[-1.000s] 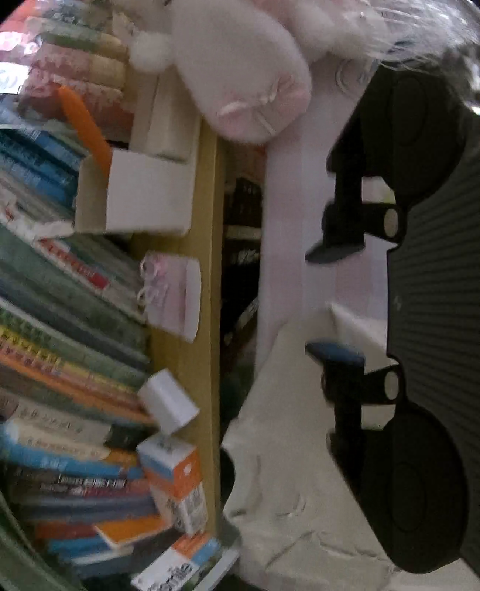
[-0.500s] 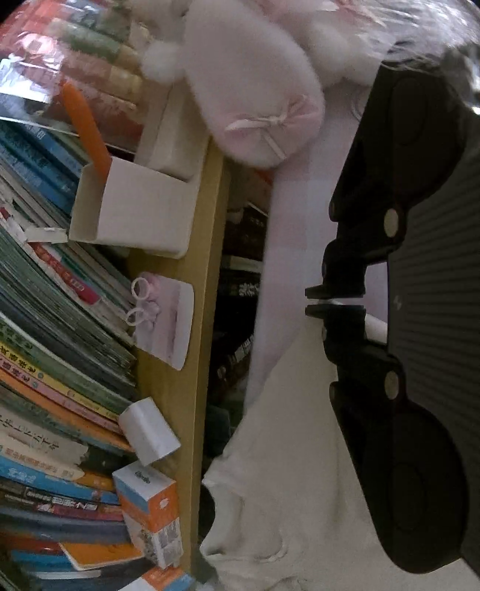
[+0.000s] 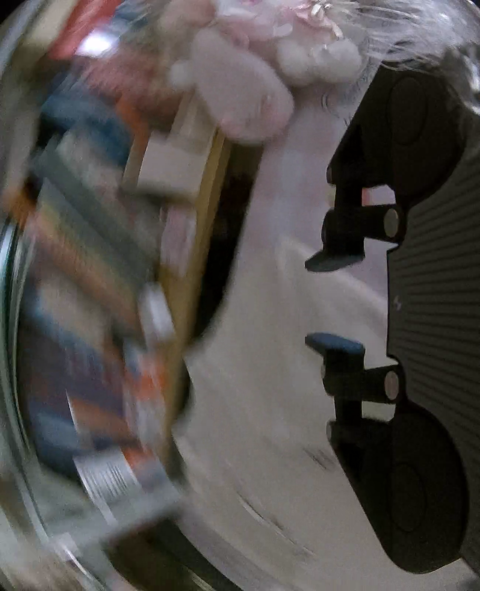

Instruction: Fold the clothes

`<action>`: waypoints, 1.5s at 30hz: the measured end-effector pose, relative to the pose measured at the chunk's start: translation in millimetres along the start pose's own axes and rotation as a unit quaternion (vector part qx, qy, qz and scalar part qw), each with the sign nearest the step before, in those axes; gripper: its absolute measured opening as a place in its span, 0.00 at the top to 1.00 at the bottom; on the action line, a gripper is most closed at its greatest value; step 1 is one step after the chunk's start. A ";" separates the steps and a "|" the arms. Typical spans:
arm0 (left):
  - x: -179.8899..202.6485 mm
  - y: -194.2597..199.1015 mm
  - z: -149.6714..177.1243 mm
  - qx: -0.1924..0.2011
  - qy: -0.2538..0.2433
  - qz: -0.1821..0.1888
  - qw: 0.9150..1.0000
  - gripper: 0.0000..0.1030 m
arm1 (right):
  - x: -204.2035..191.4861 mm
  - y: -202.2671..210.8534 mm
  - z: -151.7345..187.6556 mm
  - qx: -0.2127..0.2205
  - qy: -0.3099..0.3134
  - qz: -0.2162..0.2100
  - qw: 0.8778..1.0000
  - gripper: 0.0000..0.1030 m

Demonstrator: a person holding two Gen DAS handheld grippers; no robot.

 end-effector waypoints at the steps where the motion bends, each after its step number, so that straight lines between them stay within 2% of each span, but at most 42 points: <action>1: -0.4 0.2 -0.4 0.001 0.002 0.002 1.000 0.05 | -20.2 5.1 11.4 0.001 0.038 0.000 0.999 0.61; 3: -0.9 0.7 -0.9 0.003 0.004 0.005 1.000 0.05 | -61.0 6.4 31.8 0.005 0.117 0.007 0.993 0.61; 5: -0.4 1.4 -0.5 0.002 0.004 0.005 1.000 0.05 | -99.3 2.6 49.7 0.009 0.189 0.016 0.982 0.61; 9: 0.8 4.1 4.1 0.002 0.002 0.006 1.000 0.05 | -147.1 -12.3 70.7 0.007 0.261 0.008 0.965 0.62; 10: 0.8 4.9 5.5 0.002 0.001 0.006 1.000 0.05 | -150.7 -16.0 71.2 0.005 0.264 0.011 0.965 0.62; 14: -0.6 7.9 10.2 0.003 0.004 0.006 1.000 0.05 | -148.7 -39.5 69.6 -0.021 0.252 0.027 0.967 0.65; 16: -2.0 8.9 10.8 0.003 0.009 0.007 1.000 0.05 | -140.5 -44.6 68.1 -0.022 0.227 0.013 0.974 0.77; 18: -4.1 10.0 11.4 0.004 0.014 0.007 1.000 0.05 | -129.2 -44.1 62.6 -0.023 0.177 0.000 0.984 0.89; 20: -5.5 10.7 12.5 0.005 0.018 0.008 1.000 0.05 | -116.7 -33.8 56.5 -0.005 0.091 -0.047 0.995 0.90; 21: -6.3 11.1 13.0 0.005 0.019 0.007 1.000 0.05 | -111.4 -28.8 53.6 0.007 0.052 -0.068 0.996 0.90; 23: -6.8 11.5 13.0 0.005 0.021 0.007 1.000 0.05 | -110.2 -28.5 52.9 0.009 0.029 -0.080 0.996 0.90; 26: -7.1 13.3 12.3 0.005 0.022 0.007 1.000 0.05 | -119.1 -44.1 57.0 -0.019 0.050 -0.067 0.996 0.85; 29: -7.4 15.4 11.4 0.006 0.021 0.006 1.000 0.05 | -124.6 -45.6 57.8 -0.019 0.062 -0.063 0.996 0.66; 32: -7.8 17.6 10.6 0.007 0.021 0.004 1.000 0.05 | -129.4 -33.3 63.2 -0.012 0.068 -0.077 0.995 0.61; 34: -9.8 21.0 8.1 0.011 0.025 0.002 1.000 0.05 | -132.2 -18.6 70.2 0.001 0.078 -0.080 0.994 0.53; 36: -12.3 25.0 6.5 0.016 0.032 -0.002 0.999 0.05 | -133.6 -5.7 78.0 0.010 0.085 -0.071 0.994 0.52; 39: -16.3 30.4 7.6 0.018 0.044 -0.009 0.999 0.05 | -132.2 14.1 97.4 0.022 0.067 -0.046 0.996 0.48; 40: -17.8 31.7 9.0 0.016 0.049 -0.010 0.999 0.05 | -132.1 20.5 104.2 0.027 0.059 -0.038 0.997 0.45; 42: -20.5 34.3 12.0 0.012 0.056 -0.011 0.998 0.05 | -132.1 32.2 119.5 0.040 0.039 -0.023 0.998 0.30; 45: -21.6 36.3 12.7 0.010 0.055 -0.005 0.998 0.05 | -132.2 45.7 145.1 0.050 0.011 -0.001 0.999 0.26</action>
Point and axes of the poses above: each gripper's, at about its wrist camera, not at the fingertips, and y roughly against the way its jaws point, x to its right, z to its underside, the point moved 9 cm from there along -y, roughly the way its jaws point, and after that the axes turned 12 degrees about -x, right-handed, at the moved point
